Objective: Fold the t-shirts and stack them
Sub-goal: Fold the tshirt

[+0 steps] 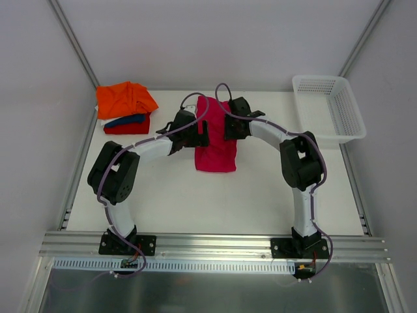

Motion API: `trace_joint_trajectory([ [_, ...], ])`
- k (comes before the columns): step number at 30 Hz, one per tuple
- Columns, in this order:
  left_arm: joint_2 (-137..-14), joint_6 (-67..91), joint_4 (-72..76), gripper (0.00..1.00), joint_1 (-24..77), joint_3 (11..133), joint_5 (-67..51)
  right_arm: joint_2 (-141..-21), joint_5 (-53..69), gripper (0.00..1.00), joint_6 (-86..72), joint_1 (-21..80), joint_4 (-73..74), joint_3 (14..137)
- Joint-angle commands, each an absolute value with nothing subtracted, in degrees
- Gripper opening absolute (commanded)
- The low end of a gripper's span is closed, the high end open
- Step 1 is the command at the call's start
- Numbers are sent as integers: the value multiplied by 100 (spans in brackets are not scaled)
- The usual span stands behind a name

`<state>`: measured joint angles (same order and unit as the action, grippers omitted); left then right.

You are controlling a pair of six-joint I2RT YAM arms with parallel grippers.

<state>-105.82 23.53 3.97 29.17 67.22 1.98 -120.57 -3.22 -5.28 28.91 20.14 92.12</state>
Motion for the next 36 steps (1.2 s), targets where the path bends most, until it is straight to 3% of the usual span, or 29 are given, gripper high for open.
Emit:
trace_joint_trajectory([
  [1,-9967,2513,466,93,2900,6452,193,-11488,-457,43,-431,2883,2188,9237],
  [13,-8675,2918,405,95,3287,5230,466,-10241,-659,44,-422,3067,2373,8693],
  [28,-9000,3199,237,94,3525,4896,343,-9624,-756,44,-914,3744,1934,6944],
  [36,-9395,3147,237,94,3533,5124,299,-9790,-738,43,-835,3770,2003,7241],
])
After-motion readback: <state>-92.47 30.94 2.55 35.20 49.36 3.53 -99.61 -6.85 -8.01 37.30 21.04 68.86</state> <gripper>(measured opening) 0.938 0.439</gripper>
